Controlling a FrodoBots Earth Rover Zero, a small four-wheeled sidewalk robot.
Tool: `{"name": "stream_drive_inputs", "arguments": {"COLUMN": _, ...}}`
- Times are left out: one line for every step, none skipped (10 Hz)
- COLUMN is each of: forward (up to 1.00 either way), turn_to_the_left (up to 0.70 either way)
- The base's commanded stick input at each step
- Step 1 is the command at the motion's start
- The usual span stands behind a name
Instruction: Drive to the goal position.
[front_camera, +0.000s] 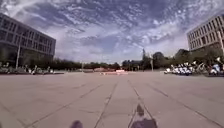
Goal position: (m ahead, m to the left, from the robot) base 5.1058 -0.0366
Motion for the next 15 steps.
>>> {"name": "stream_drive_inputs", "arguments": {"forward": 0.7, "turn_to_the_left": 0.0}}
{"name": "stream_drive_inputs", "arguments": {"forward": 0.7, "turn_to_the_left": 0.0}}
{"name": "stream_drive_inputs", "arguments": {"forward": 0.7, "turn_to_the_left": 0.0}}
{"name": "stream_drive_inputs", "arguments": {"forward": 0.7, "turn_to_the_left": 0.0}}
{"name": "stream_drive_inputs", "arguments": {"forward": 0.7, "turn_to_the_left": 0.0}}
{"name": "stream_drive_inputs", "arguments": {"forward": 0.7, "turn_to_the_left": 0.0}}
{"name": "stream_drive_inputs", "arguments": {"forward": 0.7, "turn_to_the_left": 0.0}}
{"name": "stream_drive_inputs", "arguments": {"forward": 0.7, "turn_to_the_left": 0.0}}
{"name": "stream_drive_inputs", "arguments": {"forward": 0.7, "turn_to_the_left": 0.0}}
{"name": "stream_drive_inputs", "arguments": {"forward": 0.7, "turn_to_the_left": 0.0}}
{"name": "stream_drive_inputs", "arguments": {"forward": 0.7, "turn_to_the_left": 0.0}}
{"name": "stream_drive_inputs", "arguments": {"forward": 0.7, "turn_to_the_left": 0.0}}
{"name": "stream_drive_inputs", "arguments": {"forward": 0.7, "turn_to_the_left": 0.0}}
{"name": "stream_drive_inputs", "arguments": {"forward": 0.7, "turn_to_the_left": 0.0}}
{"name": "stream_drive_inputs", "arguments": {"forward": 0.7, "turn_to_the_left": 0.0}}
